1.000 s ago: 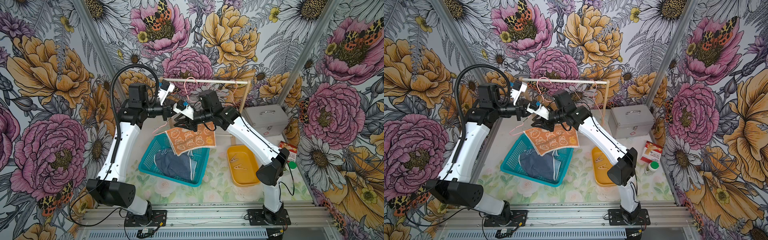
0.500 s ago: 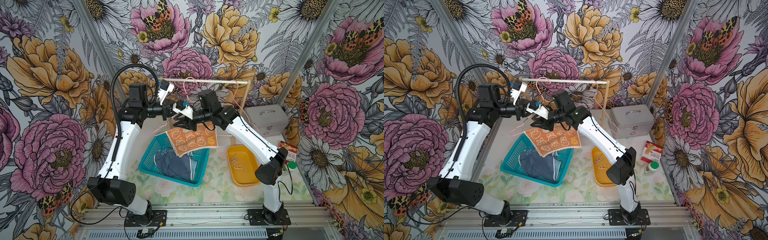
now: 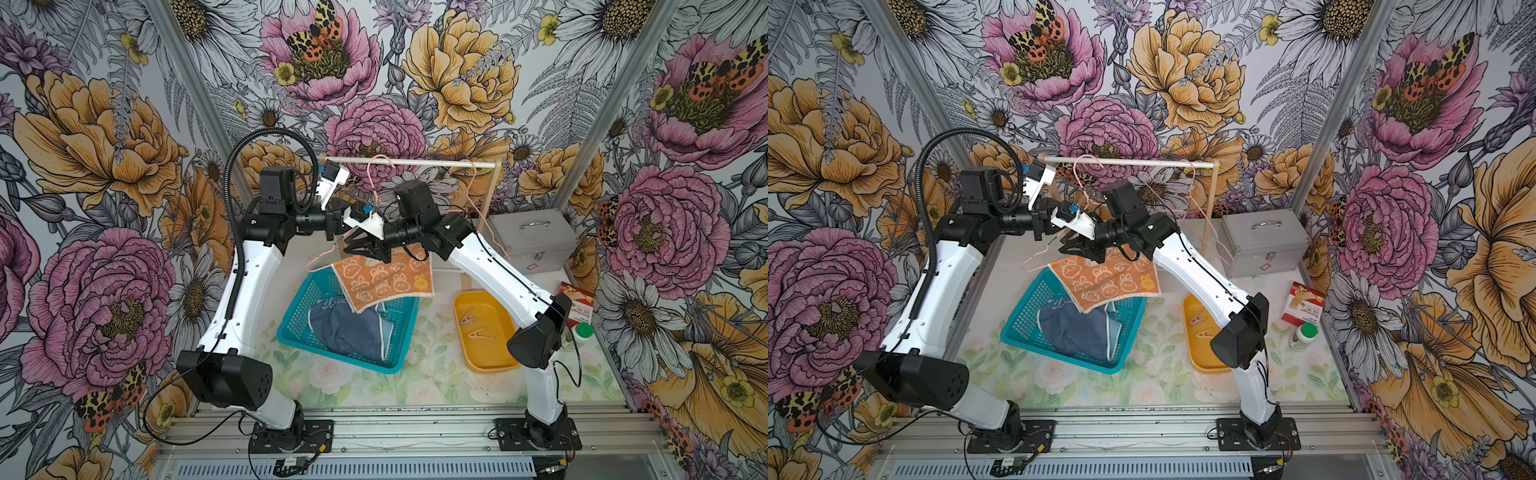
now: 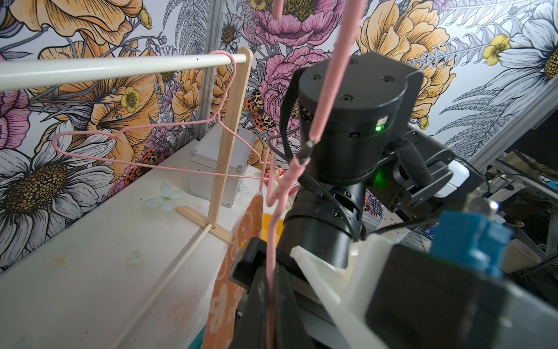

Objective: Remove the clothespins securing towels to the hanger
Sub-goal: Remove the clothespin from the hanger.

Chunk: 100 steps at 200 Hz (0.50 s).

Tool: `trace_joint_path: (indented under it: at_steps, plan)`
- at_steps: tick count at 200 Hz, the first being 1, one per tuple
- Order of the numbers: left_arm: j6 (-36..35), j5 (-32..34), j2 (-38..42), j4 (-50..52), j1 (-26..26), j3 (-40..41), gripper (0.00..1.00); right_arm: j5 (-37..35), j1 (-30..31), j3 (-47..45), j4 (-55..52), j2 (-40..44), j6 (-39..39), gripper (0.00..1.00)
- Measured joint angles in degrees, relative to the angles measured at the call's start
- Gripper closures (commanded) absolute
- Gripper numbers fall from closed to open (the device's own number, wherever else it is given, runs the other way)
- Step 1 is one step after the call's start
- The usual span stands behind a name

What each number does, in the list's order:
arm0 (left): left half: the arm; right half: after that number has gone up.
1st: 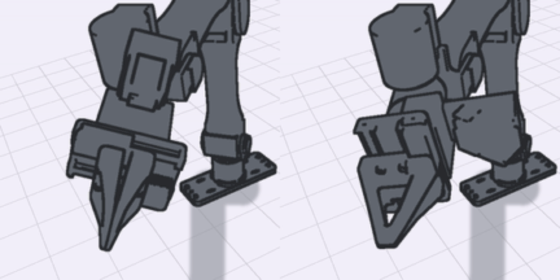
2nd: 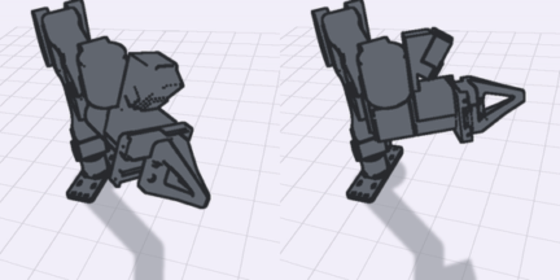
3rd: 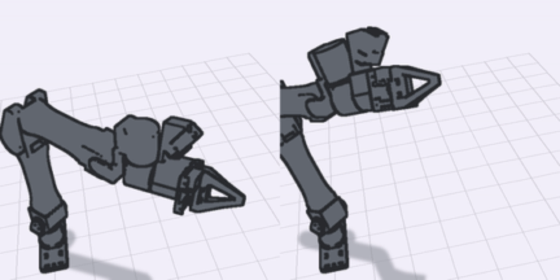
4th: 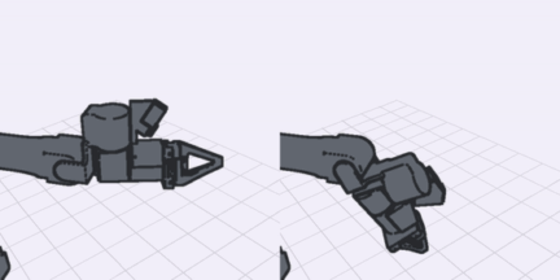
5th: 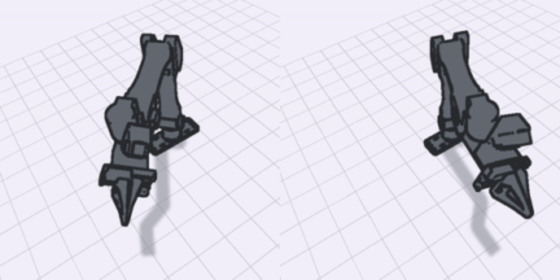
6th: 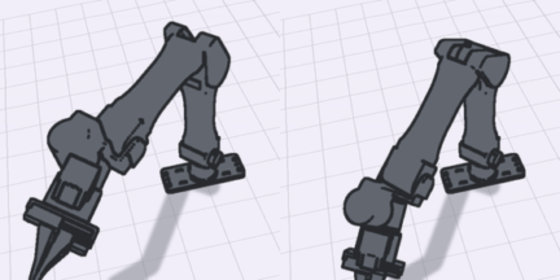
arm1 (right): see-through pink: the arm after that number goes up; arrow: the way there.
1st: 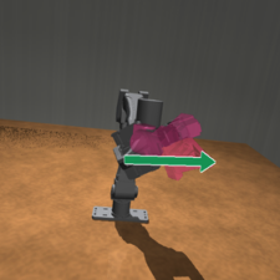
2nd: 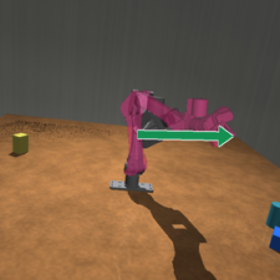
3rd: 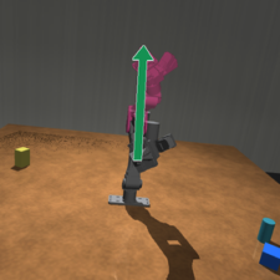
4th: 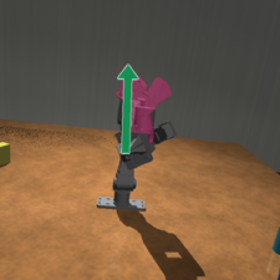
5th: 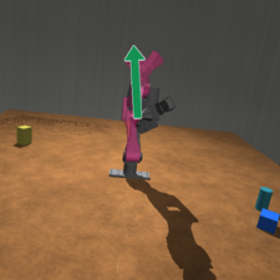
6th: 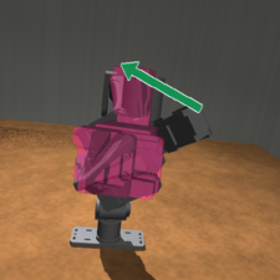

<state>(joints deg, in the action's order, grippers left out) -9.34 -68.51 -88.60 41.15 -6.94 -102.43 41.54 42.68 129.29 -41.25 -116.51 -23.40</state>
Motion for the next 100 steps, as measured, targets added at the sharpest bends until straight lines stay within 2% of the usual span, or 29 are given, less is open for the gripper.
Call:
trace_joint_path:
  at_steps: [51, 100]
  plan:
    - [0.0, -0.6, 0.0, 0.0, 0.7, 0.0, 1.0, 0.3, 0.0, 0.0, 0.2, -0.2, 0.0, 0.98]
    - [0.0, -2.1, -0.7, 0.2, 2.0, 0.0, 1.0, -1.0, 0.0, -0.3, 0.5, -0.2, 0.2, 1.0]
